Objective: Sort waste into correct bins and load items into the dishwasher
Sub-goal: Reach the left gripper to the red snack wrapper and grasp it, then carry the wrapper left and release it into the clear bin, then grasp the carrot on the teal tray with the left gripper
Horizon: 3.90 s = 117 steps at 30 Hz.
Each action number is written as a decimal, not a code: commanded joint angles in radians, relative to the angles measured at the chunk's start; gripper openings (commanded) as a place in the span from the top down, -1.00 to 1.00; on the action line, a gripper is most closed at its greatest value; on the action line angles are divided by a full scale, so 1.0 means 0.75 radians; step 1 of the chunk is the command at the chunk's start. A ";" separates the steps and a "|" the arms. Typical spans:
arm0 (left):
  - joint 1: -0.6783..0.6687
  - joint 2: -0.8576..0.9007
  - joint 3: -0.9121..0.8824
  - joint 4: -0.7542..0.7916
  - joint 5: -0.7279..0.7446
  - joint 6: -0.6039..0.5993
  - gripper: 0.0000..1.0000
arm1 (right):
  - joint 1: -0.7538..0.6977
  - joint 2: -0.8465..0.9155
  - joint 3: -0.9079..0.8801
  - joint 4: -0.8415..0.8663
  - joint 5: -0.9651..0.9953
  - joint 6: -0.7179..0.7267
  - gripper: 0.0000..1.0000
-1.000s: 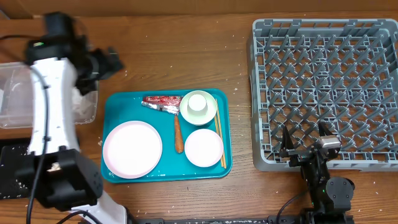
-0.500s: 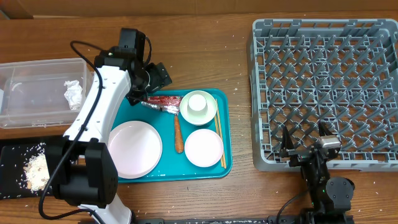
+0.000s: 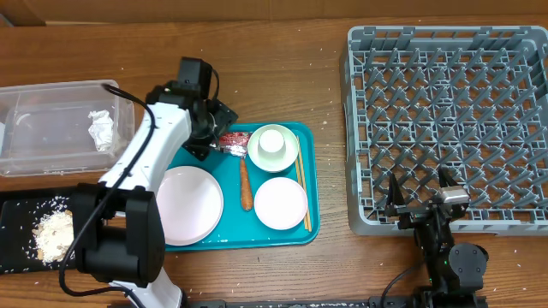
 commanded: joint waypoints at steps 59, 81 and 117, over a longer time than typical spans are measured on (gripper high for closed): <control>0.677 0.170 0.804 -0.507 -0.395 0.255 0.44 | -0.006 -0.016 -0.014 0.007 -0.008 0.004 -1.00; 0.510 0.170 0.790 -0.880 0.277 0.807 -1.00 | -0.006 -0.016 -0.014 0.007 -0.008 0.004 -1.00; -0.202 0.170 -0.033 -0.325 0.075 1.022 -0.38 | -0.006 -0.016 -0.014 0.007 -0.008 0.004 -1.00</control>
